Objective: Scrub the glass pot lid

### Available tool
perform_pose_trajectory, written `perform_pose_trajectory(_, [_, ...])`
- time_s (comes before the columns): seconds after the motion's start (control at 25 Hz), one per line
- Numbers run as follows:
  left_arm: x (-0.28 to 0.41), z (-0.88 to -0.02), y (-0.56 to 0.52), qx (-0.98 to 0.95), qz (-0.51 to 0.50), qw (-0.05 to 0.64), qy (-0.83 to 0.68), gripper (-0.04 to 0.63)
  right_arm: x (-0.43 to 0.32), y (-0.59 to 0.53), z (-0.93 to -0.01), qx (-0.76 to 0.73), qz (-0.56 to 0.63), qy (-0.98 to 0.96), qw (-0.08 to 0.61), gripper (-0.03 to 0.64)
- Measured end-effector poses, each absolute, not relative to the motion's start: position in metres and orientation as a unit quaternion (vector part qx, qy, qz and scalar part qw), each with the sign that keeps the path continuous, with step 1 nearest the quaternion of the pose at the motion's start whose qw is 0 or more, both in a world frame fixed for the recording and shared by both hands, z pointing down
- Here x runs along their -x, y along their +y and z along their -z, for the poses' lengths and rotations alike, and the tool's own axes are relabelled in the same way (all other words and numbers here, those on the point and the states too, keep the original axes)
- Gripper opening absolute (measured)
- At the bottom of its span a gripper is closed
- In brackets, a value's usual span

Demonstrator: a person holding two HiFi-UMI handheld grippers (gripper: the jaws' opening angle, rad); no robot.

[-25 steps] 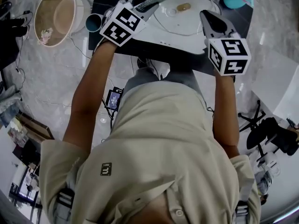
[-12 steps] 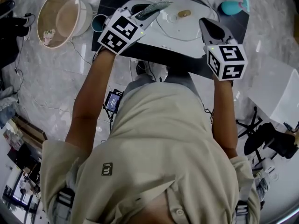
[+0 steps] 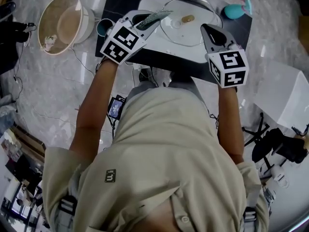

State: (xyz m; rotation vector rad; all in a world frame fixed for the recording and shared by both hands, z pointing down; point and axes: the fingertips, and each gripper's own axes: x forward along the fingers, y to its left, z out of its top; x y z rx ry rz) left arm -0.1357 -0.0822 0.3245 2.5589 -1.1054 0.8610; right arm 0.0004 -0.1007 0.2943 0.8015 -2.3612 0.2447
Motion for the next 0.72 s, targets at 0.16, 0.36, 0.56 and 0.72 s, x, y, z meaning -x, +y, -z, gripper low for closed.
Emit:
perform_pose_trajectory(0.16, [0.139, -0.317, -0.073, -0.872, -0.29, 0.107, -0.38, 0.089, 0.004, -0.092, -0.286, -0.302, -0.086, -0.897, 0.311, 0.024])
perform_pose_trajectory(0.36, [0.136, -0.309, -0.061, -0.872, -0.284, 0.102, -0.384, 0.089, 0.001, -0.081, -0.28, -0.304, -0.079, -0.898, 0.308, 0.024])
perform_pose_trajectory(0.56, [0.129, -0.307, -0.05, -0.873, -0.28, 0.105, -0.385, 0.089, -0.01, -0.071, -0.281, -0.305, -0.081, -0.896, 0.312, 0.025])
perform_pose_trajectory(0.72, [0.129, -0.306, -0.04, -0.873, -0.279, 0.107, -0.386, 0.089, -0.016, -0.06, -0.282, -0.305, -0.083, -0.895, 0.315, 0.024])
